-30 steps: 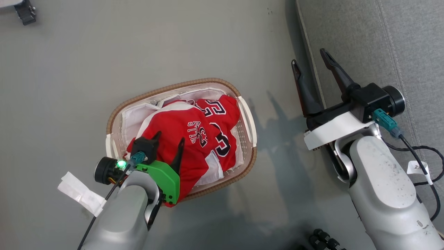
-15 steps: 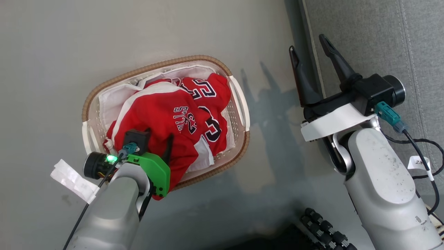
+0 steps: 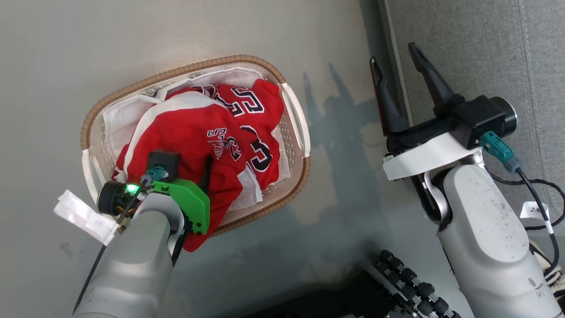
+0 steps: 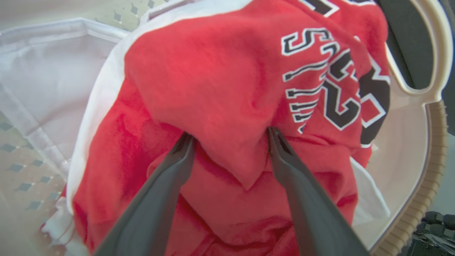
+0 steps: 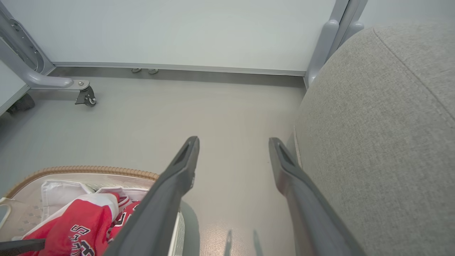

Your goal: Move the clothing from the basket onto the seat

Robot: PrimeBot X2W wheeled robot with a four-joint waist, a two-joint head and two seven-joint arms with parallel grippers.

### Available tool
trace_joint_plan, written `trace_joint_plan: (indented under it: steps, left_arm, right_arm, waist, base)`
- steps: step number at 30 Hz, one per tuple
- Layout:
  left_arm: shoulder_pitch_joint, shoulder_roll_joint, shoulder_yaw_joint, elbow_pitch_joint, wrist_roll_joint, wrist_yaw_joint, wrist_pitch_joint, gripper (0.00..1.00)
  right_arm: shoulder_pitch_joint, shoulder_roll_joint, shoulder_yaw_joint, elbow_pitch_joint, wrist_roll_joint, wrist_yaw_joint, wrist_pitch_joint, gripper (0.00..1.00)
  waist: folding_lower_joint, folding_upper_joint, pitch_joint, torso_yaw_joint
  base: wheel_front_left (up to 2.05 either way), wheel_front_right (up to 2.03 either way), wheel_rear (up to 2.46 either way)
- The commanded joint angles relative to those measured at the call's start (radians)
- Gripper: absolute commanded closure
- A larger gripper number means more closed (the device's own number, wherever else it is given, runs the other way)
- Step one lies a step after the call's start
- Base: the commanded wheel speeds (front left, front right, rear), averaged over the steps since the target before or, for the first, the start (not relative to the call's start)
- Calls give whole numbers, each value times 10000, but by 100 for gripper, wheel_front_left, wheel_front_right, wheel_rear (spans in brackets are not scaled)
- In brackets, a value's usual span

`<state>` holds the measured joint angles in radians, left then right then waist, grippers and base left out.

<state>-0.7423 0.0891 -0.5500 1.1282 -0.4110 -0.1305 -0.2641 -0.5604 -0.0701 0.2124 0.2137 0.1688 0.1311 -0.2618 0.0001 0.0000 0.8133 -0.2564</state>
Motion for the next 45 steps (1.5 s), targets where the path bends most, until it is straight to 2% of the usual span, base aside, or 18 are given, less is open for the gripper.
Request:
trace_joint_plan:
  steps: [1, 12, 13, 14, 15, 21, 30, 45]
  left_arm:
    - [-250, 19, 9, 13, 157, 21, -7, 0]
    - [-803, 58, -128, 588, 610, 86, -7, 1]
    - [-849, 87, -195, 618, 707, 96, -7, 32]
    - [-864, 114, -236, 670, 761, 76, -7, 74]
    - [-878, 130, -249, 703, 774, 68, -7, 100]
    - [-923, 225, -288, 853, 780, 18, -7, 100]
    - [12, 239, -103, 292, 594, 5, -6, 100]
    - [2153, 326, 589, -2191, 431, -8, -6, 100]
  right_arm:
    - [78, 26, -14, -59, 32, -6, -46, 0]
    - [156, 3, 105, -1, -83, -8, -46, 0]
    - [178, 8, 106, 5, -91, -7, -46, 0]
    - [177, 10, 103, 23, -75, -8, -46, 0]
    - [168, 4, 106, 49, -56, -7, -46, 0]
    - [113, -64, 95, 228, 16, -7, -46, 0]
    - [359, -101, 115, 532, 90, -7, -46, 0]
    - [1345, -348, 122, 1307, 271, -8, -45, 0]
  waist:
    - [-1, 0, 132, -5]
    - [-1, 0, 503, -4]
    - [-1, 0, 512, -1]
    - [-1, 0, 523, -1]
    - [-1, 0, 524, 0]
    - [-1, 0, 308, 30]
    - [-1, 0, -970, 147]
    - [-1, 0, -3847, 770]
  base:
    - [0, 0, 0]
    - [0, 0, 0]
    - [0, 0, 0]
    - [0, 0, 0]
    - [0, 0, 0]
    - [0, 0, 0]
    - [0, 0, 0]
    - [0, 0, 0]
